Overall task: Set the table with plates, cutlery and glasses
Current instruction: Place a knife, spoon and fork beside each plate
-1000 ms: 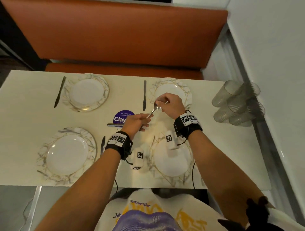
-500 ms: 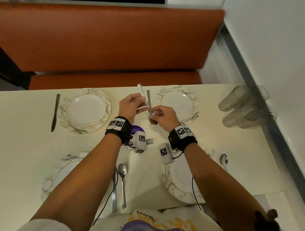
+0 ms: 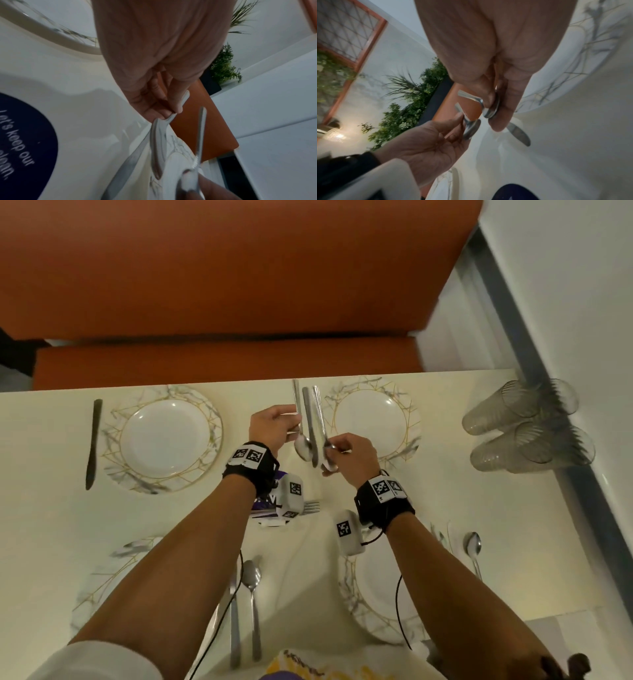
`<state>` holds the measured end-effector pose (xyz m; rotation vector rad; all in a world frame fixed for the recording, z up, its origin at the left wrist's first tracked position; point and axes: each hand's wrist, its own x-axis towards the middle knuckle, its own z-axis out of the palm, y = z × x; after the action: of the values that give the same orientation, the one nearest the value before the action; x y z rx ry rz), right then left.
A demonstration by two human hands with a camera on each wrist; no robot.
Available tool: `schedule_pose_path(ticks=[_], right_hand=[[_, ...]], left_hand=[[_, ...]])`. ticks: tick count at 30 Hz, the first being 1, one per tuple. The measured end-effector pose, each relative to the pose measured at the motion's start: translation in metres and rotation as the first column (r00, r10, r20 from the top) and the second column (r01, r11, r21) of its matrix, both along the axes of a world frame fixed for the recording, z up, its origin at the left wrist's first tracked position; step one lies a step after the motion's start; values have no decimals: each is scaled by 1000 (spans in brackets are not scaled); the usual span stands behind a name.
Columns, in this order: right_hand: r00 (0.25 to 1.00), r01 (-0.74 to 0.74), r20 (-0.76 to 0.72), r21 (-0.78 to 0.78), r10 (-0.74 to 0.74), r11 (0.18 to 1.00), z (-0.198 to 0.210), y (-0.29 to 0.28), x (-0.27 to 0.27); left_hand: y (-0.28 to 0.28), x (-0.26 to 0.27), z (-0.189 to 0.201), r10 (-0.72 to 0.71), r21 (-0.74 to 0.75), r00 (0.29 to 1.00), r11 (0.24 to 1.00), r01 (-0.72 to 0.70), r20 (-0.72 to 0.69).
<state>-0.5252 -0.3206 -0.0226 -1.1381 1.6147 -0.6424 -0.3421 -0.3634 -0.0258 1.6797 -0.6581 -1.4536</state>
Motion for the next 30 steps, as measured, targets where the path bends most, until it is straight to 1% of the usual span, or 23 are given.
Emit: schedule_pose_path(ticks=[4,7,11,15,17,20,25,30], right_hand=[[1000,12,26,26,-12,1000,-11,-1,-16],[1000,-7,7,10,7,1000,-15,-2,-26],[1000,24,0,-18,-24,1000,-22,-5,-36],[999,46,18,-36,-46,998,-24,-8,-38],[999,44,21,-43,-44,998,-24,-10,-39],[999,46,28,-53,-45,998,-25,-12,-40],[998,48,38,-55,-46,997,-25,-13,-42],[997,60,42,-52,-58,997,-24,-12,-44]], left_hand=[[-21,-2,-21,-58,95,989,994,45,134],[-31,-4,-33,-129,137,958,986,96,257],[-43,-5,-45,-171,183,922,977,112,347],[-51,-8,-52,-238,187,843,968,166,482],[-52,-10,-52,-251,199,809,965,169,532],[-54,-12,-54,-231,209,785,969,131,576],[-55,-15,-60,-265,255,749,958,132,608],[-53,-14,-64,-276,291,737,950,113,617]])
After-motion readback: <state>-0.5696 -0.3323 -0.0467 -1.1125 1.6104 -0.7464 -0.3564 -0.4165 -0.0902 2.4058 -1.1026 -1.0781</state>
